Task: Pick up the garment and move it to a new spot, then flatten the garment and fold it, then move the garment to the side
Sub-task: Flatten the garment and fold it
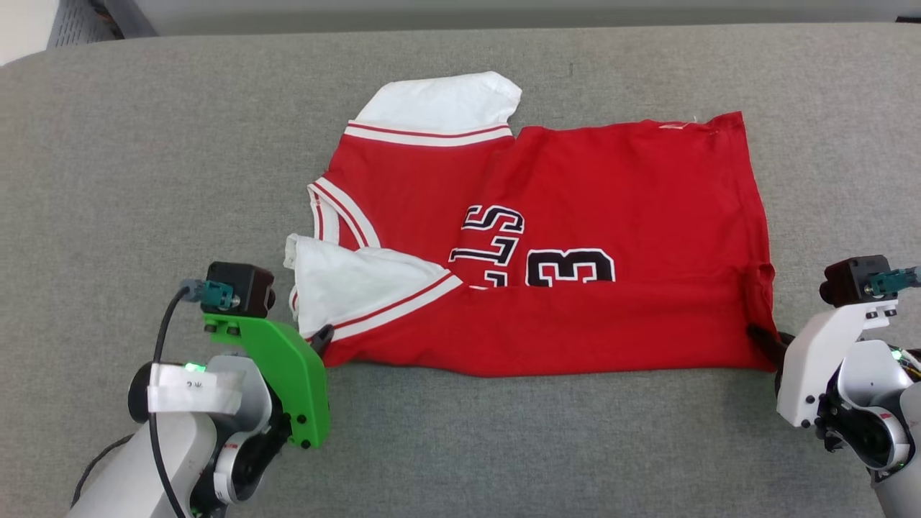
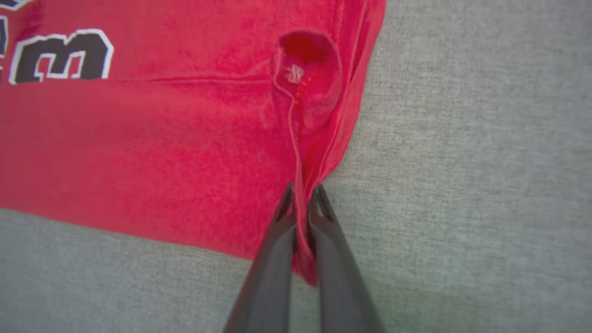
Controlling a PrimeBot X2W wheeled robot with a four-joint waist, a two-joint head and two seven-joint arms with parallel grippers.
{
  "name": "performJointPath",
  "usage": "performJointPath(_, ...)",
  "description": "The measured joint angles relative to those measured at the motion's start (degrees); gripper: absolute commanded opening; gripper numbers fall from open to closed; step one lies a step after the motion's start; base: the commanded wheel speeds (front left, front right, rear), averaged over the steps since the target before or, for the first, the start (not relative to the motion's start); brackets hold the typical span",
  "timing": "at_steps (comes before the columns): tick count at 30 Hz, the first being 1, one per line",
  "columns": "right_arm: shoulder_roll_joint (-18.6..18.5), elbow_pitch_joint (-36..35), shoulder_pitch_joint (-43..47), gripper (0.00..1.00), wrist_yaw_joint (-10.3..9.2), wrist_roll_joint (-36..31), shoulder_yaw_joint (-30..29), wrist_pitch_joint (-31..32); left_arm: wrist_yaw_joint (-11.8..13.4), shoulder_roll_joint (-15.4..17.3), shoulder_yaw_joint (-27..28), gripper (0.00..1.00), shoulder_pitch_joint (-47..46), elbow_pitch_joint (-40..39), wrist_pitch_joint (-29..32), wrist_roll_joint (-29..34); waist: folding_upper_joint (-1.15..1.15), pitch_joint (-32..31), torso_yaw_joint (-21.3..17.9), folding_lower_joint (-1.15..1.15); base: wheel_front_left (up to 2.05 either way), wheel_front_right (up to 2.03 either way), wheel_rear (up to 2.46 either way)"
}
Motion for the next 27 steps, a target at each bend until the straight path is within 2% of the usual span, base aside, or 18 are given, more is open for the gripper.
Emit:
performJointPath(9, -0.1, -0.7, 4.8, 0.0, 0.0, 0.5, 1.3, -0.1, 0.3, 0.6, -0.3, 0.0, 6.3, -0.4, -0.6, -0.5, 0.0, -5.7, 0.2, 0.0, 0.0, 0.0, 0.0)
performJointPath(18, -0.3, -5.0, 11.4, 0.0, 0.0, 0.9, 1.4, 1.9, 2.5, 3.2, 0.6, 0.0, 13.0, -3.3, -0.5, -2.3, 0.0, -11.0, 0.2, 0.0, 0.0, 0.0, 0.0)
performJointPath(27, 1.1, -7.4, 16.6, 0.0, 0.0, 0.8, 0.1, 3.7, 4.2, 3.5, 0.6, 0.0, 17.8, -3.1, -0.2, -4.0, 0.0, -11.6, -0.6, -0.01, 0.0, 0.0, 0.0)
